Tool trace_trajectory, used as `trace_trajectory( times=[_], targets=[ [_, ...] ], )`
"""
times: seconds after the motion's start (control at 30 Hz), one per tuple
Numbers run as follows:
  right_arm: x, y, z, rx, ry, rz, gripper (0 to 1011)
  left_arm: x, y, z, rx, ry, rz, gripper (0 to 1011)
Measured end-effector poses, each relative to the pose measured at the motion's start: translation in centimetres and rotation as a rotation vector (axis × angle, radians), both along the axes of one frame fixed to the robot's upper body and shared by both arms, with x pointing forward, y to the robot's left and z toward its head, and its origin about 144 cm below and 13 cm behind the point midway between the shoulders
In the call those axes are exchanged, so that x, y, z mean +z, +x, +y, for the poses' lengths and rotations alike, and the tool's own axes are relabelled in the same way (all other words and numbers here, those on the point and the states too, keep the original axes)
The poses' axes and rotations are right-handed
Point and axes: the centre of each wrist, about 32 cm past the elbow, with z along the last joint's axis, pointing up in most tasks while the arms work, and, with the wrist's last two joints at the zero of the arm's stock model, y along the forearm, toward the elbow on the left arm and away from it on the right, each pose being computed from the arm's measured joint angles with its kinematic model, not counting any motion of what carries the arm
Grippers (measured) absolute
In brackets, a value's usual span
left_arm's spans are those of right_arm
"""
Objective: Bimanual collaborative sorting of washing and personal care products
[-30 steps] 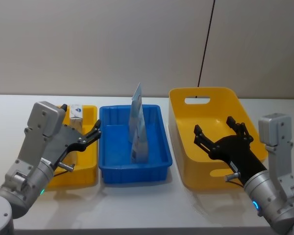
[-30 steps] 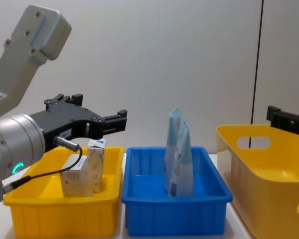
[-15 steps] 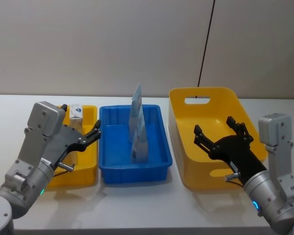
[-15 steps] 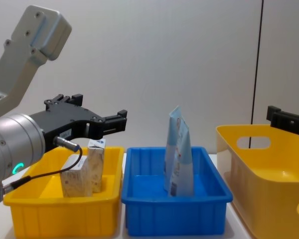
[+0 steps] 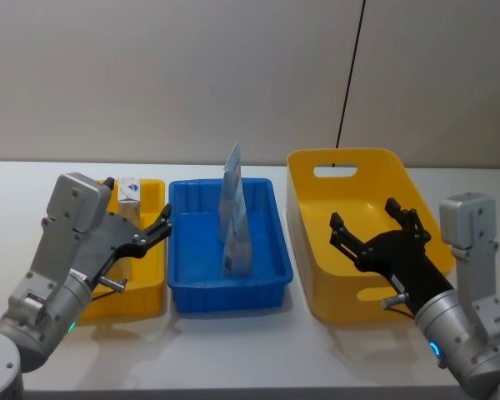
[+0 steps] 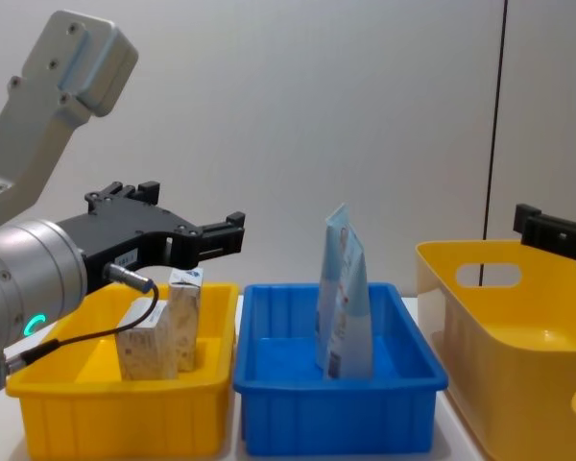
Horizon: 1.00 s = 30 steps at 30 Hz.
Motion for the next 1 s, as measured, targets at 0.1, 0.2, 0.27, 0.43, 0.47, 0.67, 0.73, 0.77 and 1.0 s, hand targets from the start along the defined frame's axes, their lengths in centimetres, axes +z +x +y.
trace_trajectory(
  times=[0.1, 0.2, 0.27, 0.43, 0.47, 0.67, 0.73, 0.77, 1.0],
  targets=[
    [0.0, 0.0, 0.0, 0.0, 0.0, 0.0, 1002, 0.0, 0.0, 0.0, 0.0, 0.0, 0.0, 1001],
    [0.0, 0.0, 0.0, 0.0, 0.0, 0.0, 1002, 0.0, 0.0, 0.0, 0.0, 0.0, 0.0, 1001],
    [0.0, 0.0, 0.0, 0.0, 0.0, 0.0, 1002, 0.0, 0.0, 0.0, 0.0, 0.0, 0.0, 1001],
    [0.0, 0.0, 0.0, 0.0, 0.0, 0.0, 1002, 0.0, 0.0, 0.0, 0.0, 0.0, 0.0, 1001],
    [0.0, 0.0, 0.0, 0.0, 0.0, 0.0, 1002, 0.0, 0.0, 0.0, 0.0, 0.0, 0.0, 1001],
    [0.0, 0.0, 0.0, 0.0, 0.0, 0.0, 1002, 0.0, 0.07, -0.04, 0.001, -0.001, 0.002, 1001],
    [0.0, 0.0, 0.0, 0.0, 0.0, 0.0, 1002, -0.02, 0.14, -0.06, 0.003, 0.001, 0.008, 1001],
    [0.0, 0.0, 0.0, 0.0, 0.0, 0.0, 1002, -0.02, 0.16, -0.06, 0.004, 0.001, 0.01, 1001],
    [0.0, 0.0, 0.0, 0.0, 0.0, 0.0, 1002, -0.09, 0.29, -0.09, 0.027, 0.006, 0.046, 1001]
  ],
)
